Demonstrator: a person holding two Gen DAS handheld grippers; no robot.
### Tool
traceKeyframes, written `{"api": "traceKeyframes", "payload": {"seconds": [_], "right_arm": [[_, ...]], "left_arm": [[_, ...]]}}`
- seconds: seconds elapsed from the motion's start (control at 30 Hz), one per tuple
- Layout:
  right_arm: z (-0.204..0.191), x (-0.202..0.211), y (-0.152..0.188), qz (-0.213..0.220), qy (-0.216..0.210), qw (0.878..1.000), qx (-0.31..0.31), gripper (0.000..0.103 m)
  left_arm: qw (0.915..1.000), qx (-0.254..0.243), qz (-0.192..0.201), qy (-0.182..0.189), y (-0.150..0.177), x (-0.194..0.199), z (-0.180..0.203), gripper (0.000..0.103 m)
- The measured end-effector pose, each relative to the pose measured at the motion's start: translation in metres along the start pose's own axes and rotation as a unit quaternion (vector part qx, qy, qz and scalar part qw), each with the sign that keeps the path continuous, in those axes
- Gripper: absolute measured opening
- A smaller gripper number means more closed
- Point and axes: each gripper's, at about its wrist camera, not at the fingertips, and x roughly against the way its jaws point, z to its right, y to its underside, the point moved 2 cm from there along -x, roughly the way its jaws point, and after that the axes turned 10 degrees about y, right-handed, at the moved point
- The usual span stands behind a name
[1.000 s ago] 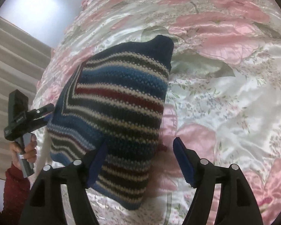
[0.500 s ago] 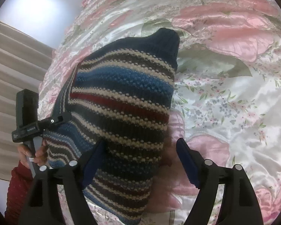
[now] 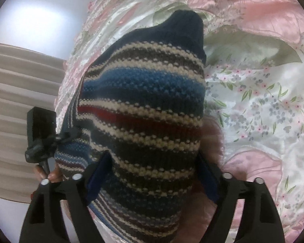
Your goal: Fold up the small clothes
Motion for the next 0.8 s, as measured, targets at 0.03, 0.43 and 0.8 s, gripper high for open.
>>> {"api": "traceKeyframes", "payload": {"seconds": [0.03, 0.43, 0.8], "right_arm": [[0.000, 0.001, 0.000, 0.002, 0.000, 1.000, 0.002, 0.069], [0.006, 0.032, 0.017, 0.014, -0.022, 0.999, 0.018, 0.043], [0.019, 0.108, 0.061, 0.026, -0.023, 0.999, 0.040, 0.042]], "left_arm": [[0.9999, -0.003, -0.002, -0.016, 0.001, -0.001, -0.001, 0.043], [0.9979, 0.006, 0.038, 0.052, 0.032, 0.012, 0.013, 0.030], [0.9968, -0.040, 0.036, 0.060, 0.087, 0.003, 0.105, 0.030]]}}
